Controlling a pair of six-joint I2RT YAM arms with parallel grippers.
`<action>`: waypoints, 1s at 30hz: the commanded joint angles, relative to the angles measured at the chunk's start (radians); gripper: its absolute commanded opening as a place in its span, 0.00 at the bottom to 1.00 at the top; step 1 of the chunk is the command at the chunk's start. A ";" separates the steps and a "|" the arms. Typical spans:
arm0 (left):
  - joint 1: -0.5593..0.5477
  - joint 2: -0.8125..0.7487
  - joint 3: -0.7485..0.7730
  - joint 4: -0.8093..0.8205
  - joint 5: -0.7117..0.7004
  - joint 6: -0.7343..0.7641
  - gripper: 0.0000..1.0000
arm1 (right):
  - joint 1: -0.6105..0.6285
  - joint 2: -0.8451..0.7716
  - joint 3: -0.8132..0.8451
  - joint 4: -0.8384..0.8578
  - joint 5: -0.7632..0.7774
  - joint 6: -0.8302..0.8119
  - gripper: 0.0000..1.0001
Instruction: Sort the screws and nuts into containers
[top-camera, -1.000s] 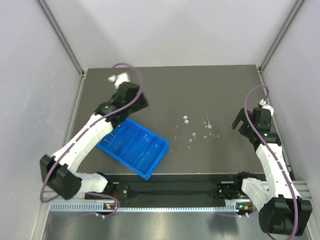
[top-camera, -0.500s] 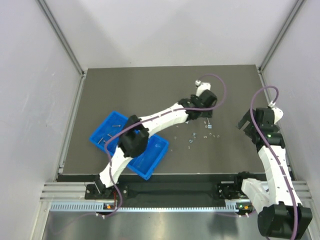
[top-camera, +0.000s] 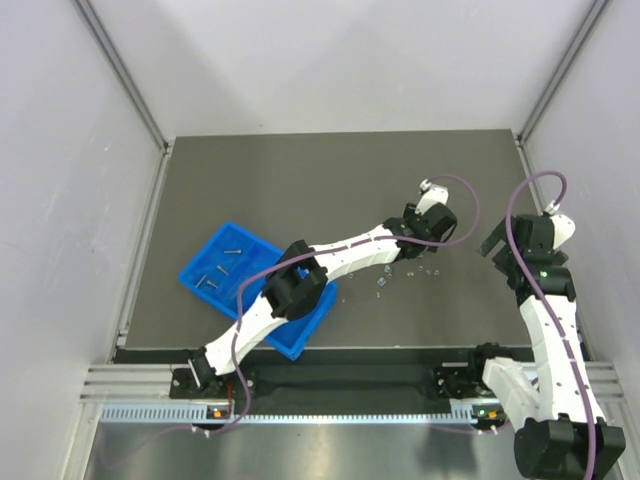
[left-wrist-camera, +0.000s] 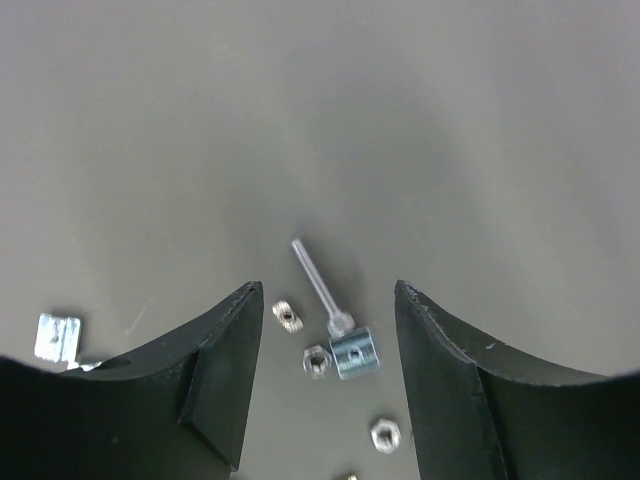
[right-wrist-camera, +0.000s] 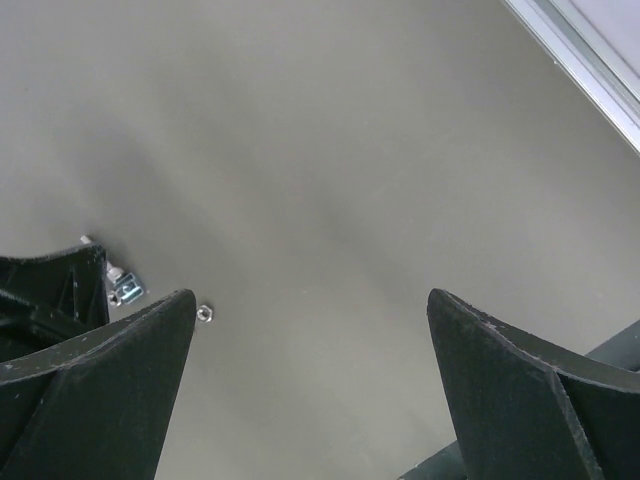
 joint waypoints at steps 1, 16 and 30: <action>0.004 0.025 0.049 0.077 -0.032 0.019 0.60 | -0.010 -0.008 0.061 -0.007 0.023 0.005 1.00; 0.003 0.091 0.047 0.023 -0.022 -0.033 0.45 | -0.012 0.004 0.069 -0.007 0.034 0.001 1.00; 0.001 0.116 0.046 0.006 0.014 -0.036 0.00 | -0.010 0.019 0.067 -0.001 0.045 0.002 1.00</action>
